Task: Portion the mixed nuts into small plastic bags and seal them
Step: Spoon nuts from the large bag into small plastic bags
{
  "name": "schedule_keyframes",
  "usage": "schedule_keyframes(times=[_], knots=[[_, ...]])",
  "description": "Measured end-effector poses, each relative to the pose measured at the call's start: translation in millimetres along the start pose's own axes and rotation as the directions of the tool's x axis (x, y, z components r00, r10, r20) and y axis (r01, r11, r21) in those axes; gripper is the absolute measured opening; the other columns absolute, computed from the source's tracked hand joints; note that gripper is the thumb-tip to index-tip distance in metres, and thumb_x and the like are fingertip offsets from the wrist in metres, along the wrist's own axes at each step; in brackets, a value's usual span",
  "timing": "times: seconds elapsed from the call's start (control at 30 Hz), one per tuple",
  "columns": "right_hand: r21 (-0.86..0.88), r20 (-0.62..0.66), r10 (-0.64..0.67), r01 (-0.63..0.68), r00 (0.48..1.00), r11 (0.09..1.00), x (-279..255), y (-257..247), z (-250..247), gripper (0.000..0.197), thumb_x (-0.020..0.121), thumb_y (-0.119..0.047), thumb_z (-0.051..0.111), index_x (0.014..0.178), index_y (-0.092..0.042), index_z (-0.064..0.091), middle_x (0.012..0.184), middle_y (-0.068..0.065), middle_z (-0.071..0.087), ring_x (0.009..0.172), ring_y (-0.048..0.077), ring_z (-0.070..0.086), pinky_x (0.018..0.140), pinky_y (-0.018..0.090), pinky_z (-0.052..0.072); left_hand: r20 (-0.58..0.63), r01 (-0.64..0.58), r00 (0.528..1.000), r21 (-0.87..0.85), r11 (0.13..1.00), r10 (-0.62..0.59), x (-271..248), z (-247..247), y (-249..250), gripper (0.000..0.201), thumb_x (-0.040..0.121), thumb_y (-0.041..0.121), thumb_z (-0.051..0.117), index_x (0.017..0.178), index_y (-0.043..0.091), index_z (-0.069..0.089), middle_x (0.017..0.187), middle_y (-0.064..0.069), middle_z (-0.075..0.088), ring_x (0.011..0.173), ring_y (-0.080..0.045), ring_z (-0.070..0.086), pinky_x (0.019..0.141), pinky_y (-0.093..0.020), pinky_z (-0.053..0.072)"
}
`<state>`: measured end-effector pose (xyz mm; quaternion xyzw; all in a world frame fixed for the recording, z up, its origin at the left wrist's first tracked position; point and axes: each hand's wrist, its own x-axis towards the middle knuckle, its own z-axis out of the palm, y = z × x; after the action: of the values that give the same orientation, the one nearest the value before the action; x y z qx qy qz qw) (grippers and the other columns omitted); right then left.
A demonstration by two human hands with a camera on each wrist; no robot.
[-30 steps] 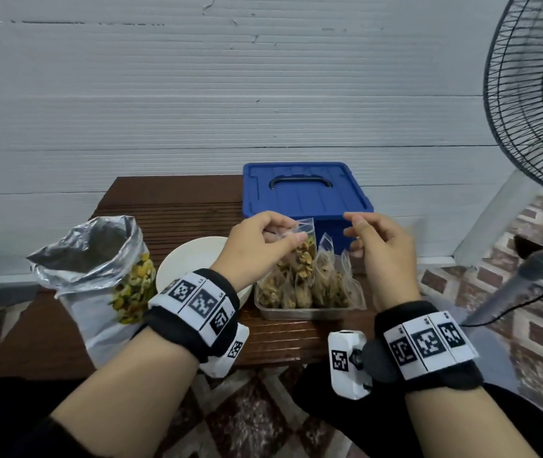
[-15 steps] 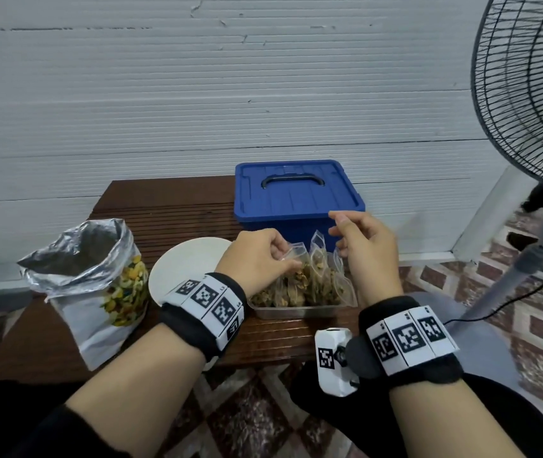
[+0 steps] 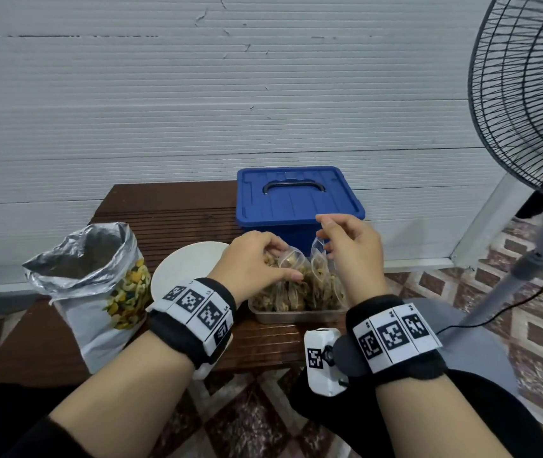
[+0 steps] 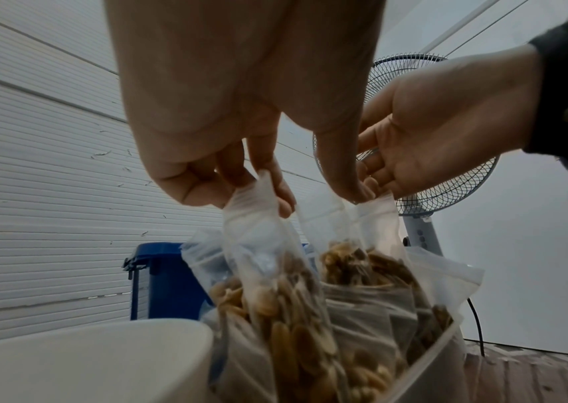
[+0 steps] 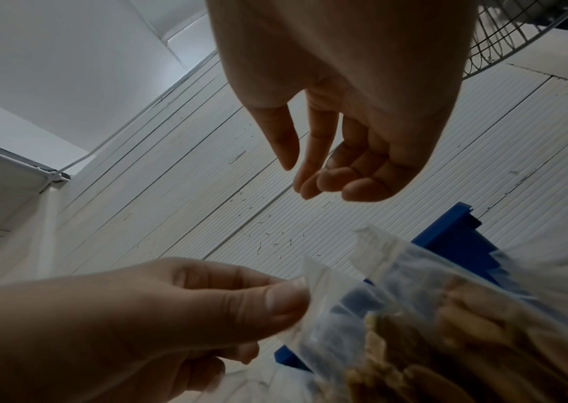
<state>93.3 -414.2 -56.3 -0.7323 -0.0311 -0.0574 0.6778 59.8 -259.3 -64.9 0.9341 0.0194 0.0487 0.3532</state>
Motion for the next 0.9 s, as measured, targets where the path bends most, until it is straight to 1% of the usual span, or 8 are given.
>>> schedule_keyframes(times=[0.17,0.3,0.43,0.5,0.63,0.7,0.77,0.9], knots=[[-0.02,0.012,0.019,-0.019,1.0,1.0,0,1,5,0.012,0.093,-0.024,0.058,0.092,-0.02,0.07,0.079,-0.006,0.066,0.081,0.01,0.062,0.083,0.035,0.052,0.02,0.005,1.0,-0.037,0.999,-0.005,-3,-6,-3,0.048,0.066,0.046,0.083,0.106,0.027,0.064,0.099,0.014,0.057,0.079,0.006,0.048,0.065,-0.004,0.034],[-0.034,0.014,0.026,-0.026,1.0,0.999,1,2,7,0.012,0.093,-0.022,0.058,0.092,-0.02,0.07,0.081,-0.006,0.067,0.086,0.011,0.064,0.086,0.037,0.053,-0.037,0.03,0.999,-0.116,0.993,-0.035,-6,-14,-8,0.033,0.079,0.046,0.072,0.104,0.025,0.066,0.093,0.017,0.059,0.076,0.006,0.05,0.063,-0.005,0.038],[-0.021,0.016,0.041,-0.04,0.999,0.999,1,2,8,0.013,0.093,-0.023,0.058,0.094,-0.018,0.07,0.081,-0.004,0.067,0.084,0.01,0.063,0.084,0.034,0.052,-0.12,0.129,0.981,-0.167,0.978,-0.15,-7,-30,-21,0.021,0.089,0.04,0.063,0.097,0.021,0.067,0.087,0.013,0.061,0.074,0.0,0.051,0.055,-0.003,0.039],[-0.013,0.018,0.044,-0.044,0.999,0.999,1,2,8,0.013,0.093,-0.022,0.058,0.094,-0.018,0.07,0.081,-0.004,0.067,0.081,0.009,0.062,0.082,0.033,0.051,-0.147,0.188,0.967,-0.146,0.971,-0.21,-6,-39,-33,0.018,0.091,0.04,0.061,0.096,0.022,0.064,0.09,0.012,0.059,0.077,-0.003,0.052,0.052,-0.009,0.041],[-0.008,0.017,0.049,-0.049,0.999,0.999,2,1,8,0.011,0.093,-0.023,0.059,0.09,-0.022,0.069,0.08,-0.005,0.067,0.08,0.009,0.061,0.082,0.033,0.05,-0.164,0.329,0.929,-0.042,0.943,-0.331,-1,-48,-60,0.018,0.089,0.035,0.065,0.101,0.02,0.065,0.097,0.006,0.062,0.091,-0.01,0.055,0.064,-0.017,0.036],[-0.001,0.014,0.042,-0.042,0.999,0.999,2,0,9,0.011,0.093,-0.023,0.059,0.088,-0.023,0.069,0.079,-0.005,0.067,0.078,0.009,0.06,0.082,0.033,0.05,-0.055,0.373,0.928,0.124,0.92,-0.368,1,-45,-72,0.033,0.085,0.036,0.07,0.112,0.018,0.063,0.11,0.002,0.063,0.098,-0.011,0.056,0.077,-0.021,0.043],[0.001,0.013,0.03,-0.03,0.999,1.0,2,-2,9,0.01,0.092,-0.023,0.059,0.088,-0.023,0.069,0.079,-0.005,0.067,0.077,0.008,0.06,0.081,0.033,0.05,0.077,0.367,0.91,0.303,0.88,-0.406,2,-37,-82,0.051,0.081,0.042,0.074,0.123,0.017,0.058,0.123,0.001,0.059,0.113,-0.016,0.054,0.094,-0.027,0.042],[-0.013,0.025,0.012,-0.012,1.0,1.0,1,-4,14,0.01,0.093,-0.024,0.059,0.089,-0.023,0.069,0.08,-0.006,0.067,0.08,0.008,0.062,0.082,0.032,0.051,0.266,0.345,0.83,0.444,0.827,-0.489,4,-17,-97,0.064,0.081,0.041,0.073,0.136,0.018,0.048,0.135,-0.001,0.051,0.124,-0.019,0.047,0.103,-0.029,0.037]])
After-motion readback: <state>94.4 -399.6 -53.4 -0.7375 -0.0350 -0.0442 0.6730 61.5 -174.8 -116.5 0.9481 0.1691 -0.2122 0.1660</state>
